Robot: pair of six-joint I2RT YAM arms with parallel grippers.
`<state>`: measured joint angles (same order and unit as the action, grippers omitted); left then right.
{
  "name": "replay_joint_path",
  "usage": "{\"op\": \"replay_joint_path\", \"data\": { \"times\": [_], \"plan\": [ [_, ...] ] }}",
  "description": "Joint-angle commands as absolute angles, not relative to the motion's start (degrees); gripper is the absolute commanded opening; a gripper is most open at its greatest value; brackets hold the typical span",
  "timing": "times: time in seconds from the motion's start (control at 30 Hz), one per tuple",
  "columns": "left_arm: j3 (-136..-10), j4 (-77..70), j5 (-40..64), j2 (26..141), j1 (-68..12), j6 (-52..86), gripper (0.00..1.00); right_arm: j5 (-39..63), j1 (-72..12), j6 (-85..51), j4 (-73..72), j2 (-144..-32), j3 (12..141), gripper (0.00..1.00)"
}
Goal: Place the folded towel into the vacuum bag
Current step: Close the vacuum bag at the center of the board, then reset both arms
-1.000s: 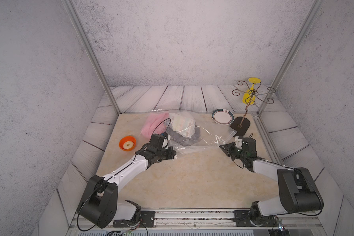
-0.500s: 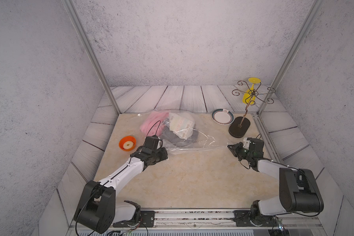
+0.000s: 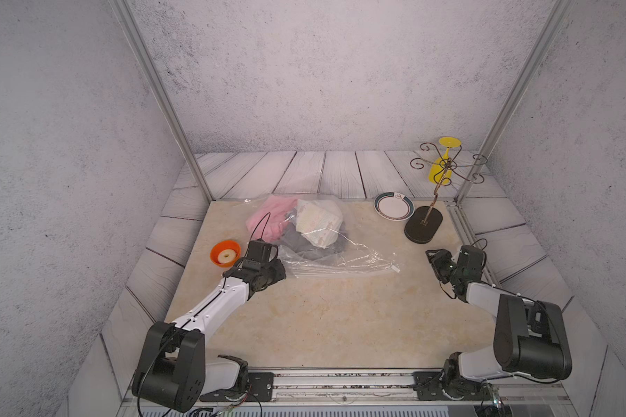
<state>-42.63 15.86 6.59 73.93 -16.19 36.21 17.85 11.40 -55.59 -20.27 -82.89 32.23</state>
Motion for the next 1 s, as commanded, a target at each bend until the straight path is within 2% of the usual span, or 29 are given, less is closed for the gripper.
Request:
{"op": "replay_joint_path", "data": {
  "times": [0.0, 0.1, 0.23, 0.4, 0.53, 0.57, 0.63, 0.7, 0.87, 0.93, 0.97],
  "plan": [
    [-42.4, 17.4, 4.4, 72.2, -16.7, 33.9, 1.00, 10.5, 10.7, -51.6, -15.4, -78.6, 33.7, 0.64],
    [-44.0, 21.3, 4.4, 71.3, -17.0, 32.3, 1.00, 5.4, 10.6, -46.6, -7.5, -74.2, 35.4, 0.68],
    [-46.7, 28.5, 1.9, 69.2, -17.1, 32.1, 1.00, -8.0, 10.0, -38.9, 3.0, -69.8, 38.1, 0.71],
    [-50.5, 35.0, -8.1, 66.4, -17.1, 32.0, 1.00, -24.1, 7.7, -31.0, 8.4, -69.6, 39.3, 0.73],
    [-53.9, 35.3, -15.7, 67.2, -16.8, 27.8, 1.00, -30.8, 2.2, -23.6, -5.2, -69.9, 33.2, 0.80],
    [-55.0, 35.3, -16.9, 68.1, -16.7, 26.5, 1.00, -31.3, 0.8, -21.3, -11.4, -70.3, 30.5, 0.84],
    [-57.3, 34.9, -17.1, 70.5, -16.2, 25.0, 1.00, -31.0, -1.3, -16.9, -24.5, -71.9, 25.4, 1.00],
    [-59.2, 34.1, -16.3, 73.3, -15.6, 24.2, 1.00, -28.9, -2.2, -14.3, -36.4, -74.9, 21.2, 0.99],
    [-60.9, 29.8, -11.6, 78.1, -12.7, 24.2, 1.00, -24.7, -2.7, -10.7, -31.8, -78.8, 26.4, 0.99],
    [-61.1, 28.5, -7.5, 79.2, -11.5, 25.1, 1.00, -22.5, -2.6, -8.5, -34.8, -80.6, 26.3, 0.99],
    [-61.1, 28.0, -5.8, 79.6, -11.0, 25.4, 1.00, -20.6, -2.1, -8.1, -42.6, -83.3, 23.9, 0.99]
  ]
}}
